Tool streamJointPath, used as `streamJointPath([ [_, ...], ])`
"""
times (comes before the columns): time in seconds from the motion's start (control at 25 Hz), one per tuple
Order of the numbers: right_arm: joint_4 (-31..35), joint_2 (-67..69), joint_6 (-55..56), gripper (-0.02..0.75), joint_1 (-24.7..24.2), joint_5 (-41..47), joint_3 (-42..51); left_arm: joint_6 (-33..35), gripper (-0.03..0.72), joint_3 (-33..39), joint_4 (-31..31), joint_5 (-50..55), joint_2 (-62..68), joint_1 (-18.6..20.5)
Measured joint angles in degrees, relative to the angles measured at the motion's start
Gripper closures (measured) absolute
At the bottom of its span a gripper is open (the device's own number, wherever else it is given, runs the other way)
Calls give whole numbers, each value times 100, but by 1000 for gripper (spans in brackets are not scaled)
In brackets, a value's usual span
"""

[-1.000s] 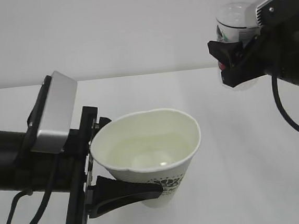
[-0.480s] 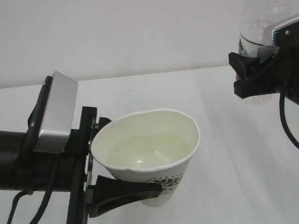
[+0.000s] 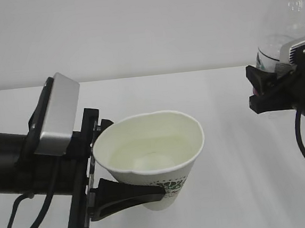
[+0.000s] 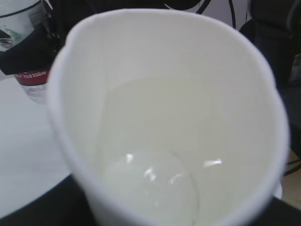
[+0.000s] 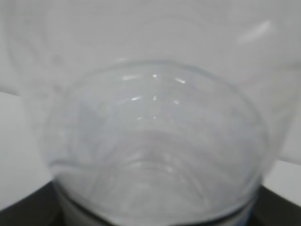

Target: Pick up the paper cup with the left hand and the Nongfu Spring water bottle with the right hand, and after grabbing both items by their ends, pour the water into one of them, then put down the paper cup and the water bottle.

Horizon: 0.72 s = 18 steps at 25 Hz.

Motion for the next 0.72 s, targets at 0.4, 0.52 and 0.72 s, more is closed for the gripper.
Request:
streamJointPath([
  [0.4,498,0,0,269,0,-266,149,0,249,0,0,0,0,0],
  [0.52,498,0,0,269,0,-269,149,0,249,0,-13,0,0,0],
  [0.72,498,0,35,269,0,-279,149,0,249,0,-47,0,0,0],
])
